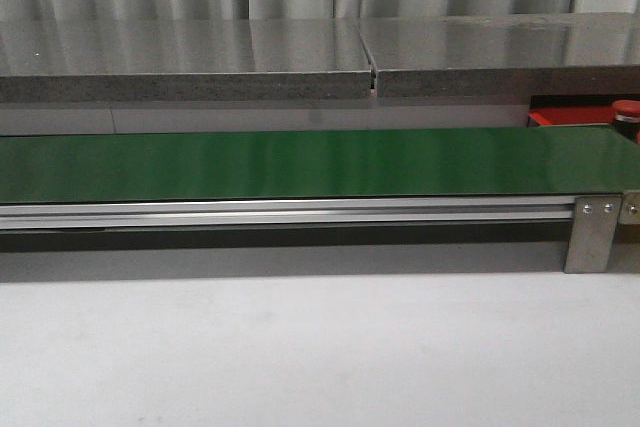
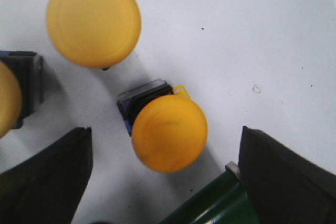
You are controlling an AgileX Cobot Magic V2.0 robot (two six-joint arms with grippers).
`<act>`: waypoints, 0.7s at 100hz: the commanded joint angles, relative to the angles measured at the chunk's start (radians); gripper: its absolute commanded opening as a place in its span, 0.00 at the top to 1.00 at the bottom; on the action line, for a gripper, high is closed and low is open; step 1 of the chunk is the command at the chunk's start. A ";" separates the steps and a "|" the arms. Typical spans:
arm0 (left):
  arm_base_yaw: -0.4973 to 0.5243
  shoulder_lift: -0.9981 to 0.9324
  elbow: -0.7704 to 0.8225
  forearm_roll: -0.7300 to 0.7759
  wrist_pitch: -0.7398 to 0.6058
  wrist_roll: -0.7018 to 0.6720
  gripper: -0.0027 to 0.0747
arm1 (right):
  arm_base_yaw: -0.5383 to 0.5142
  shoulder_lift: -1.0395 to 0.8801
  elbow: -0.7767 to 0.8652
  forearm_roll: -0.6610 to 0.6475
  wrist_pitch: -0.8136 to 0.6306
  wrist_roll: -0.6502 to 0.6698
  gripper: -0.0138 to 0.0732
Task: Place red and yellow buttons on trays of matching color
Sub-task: 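Grasp a yellow push button from the pile with the left gripper, then set the yellow button on the conveyor start, open left gripper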
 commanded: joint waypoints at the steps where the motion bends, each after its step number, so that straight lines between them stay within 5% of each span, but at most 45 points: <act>1: -0.007 -0.041 -0.051 -0.022 -0.024 -0.009 0.26 | -0.001 0.002 -0.027 0.007 -0.077 -0.005 0.92; 31: -0.007 -0.004 -0.058 -0.022 -0.007 -0.009 0.29 | -0.001 0.002 -0.027 0.007 -0.077 -0.005 0.92; 70: -0.007 -0.008 -0.059 -0.022 -0.019 -0.009 0.74 | -0.001 0.002 -0.027 0.007 -0.077 -0.005 0.92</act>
